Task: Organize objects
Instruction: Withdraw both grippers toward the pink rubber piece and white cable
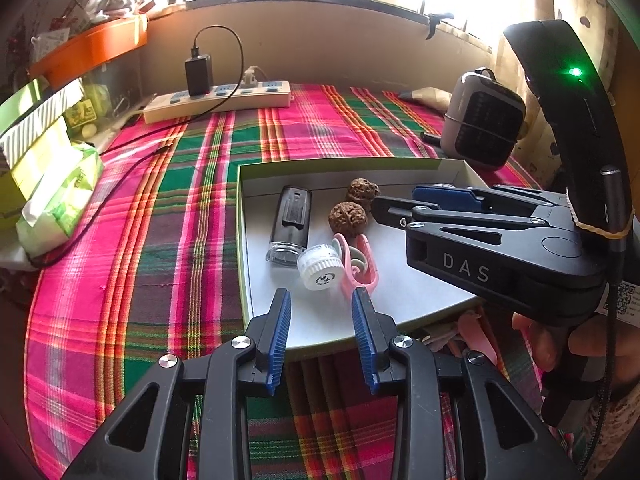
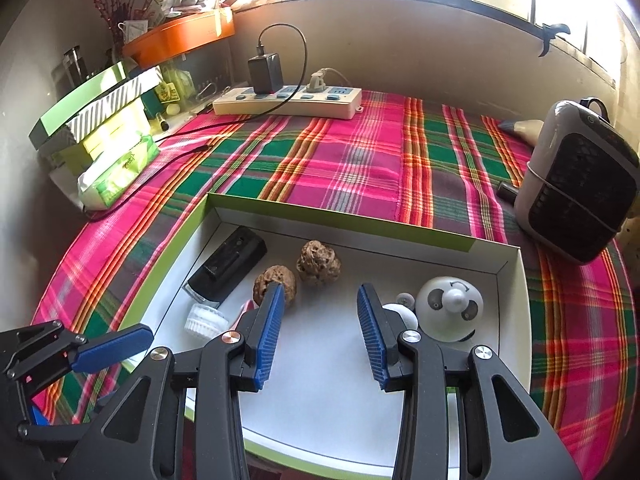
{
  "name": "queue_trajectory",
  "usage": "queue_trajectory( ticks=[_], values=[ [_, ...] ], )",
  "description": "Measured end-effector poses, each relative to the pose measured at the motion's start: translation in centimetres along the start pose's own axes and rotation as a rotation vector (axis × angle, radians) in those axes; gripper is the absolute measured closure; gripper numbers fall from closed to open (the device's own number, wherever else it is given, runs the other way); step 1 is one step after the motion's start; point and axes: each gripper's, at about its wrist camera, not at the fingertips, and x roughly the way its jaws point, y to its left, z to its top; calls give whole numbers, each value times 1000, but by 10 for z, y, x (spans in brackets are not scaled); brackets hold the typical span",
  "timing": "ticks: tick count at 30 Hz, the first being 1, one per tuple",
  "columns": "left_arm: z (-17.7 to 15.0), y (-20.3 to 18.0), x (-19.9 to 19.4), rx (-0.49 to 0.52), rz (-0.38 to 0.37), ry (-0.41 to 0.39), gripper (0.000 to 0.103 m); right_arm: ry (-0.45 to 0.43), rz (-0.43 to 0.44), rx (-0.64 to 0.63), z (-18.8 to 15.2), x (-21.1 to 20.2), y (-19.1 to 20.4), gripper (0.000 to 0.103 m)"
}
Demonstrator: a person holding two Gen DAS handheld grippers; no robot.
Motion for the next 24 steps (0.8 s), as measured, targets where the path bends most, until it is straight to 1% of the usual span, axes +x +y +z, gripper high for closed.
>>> queue_trajectory(
  ticks=[12, 20, 24],
  values=[
    [-8, 0, -17, -17, -6, -34, 73, -52, -7, 37, -22, -33, -4, 63],
    [-18, -6, -28, -2, -3, -57, 72, -81, -23, 55, -47, -56, -7, 63],
    [-23, -9, -34, 0, -17, -66, 72, -90, -24, 49, -59, -65, -5, 63]
  ],
)
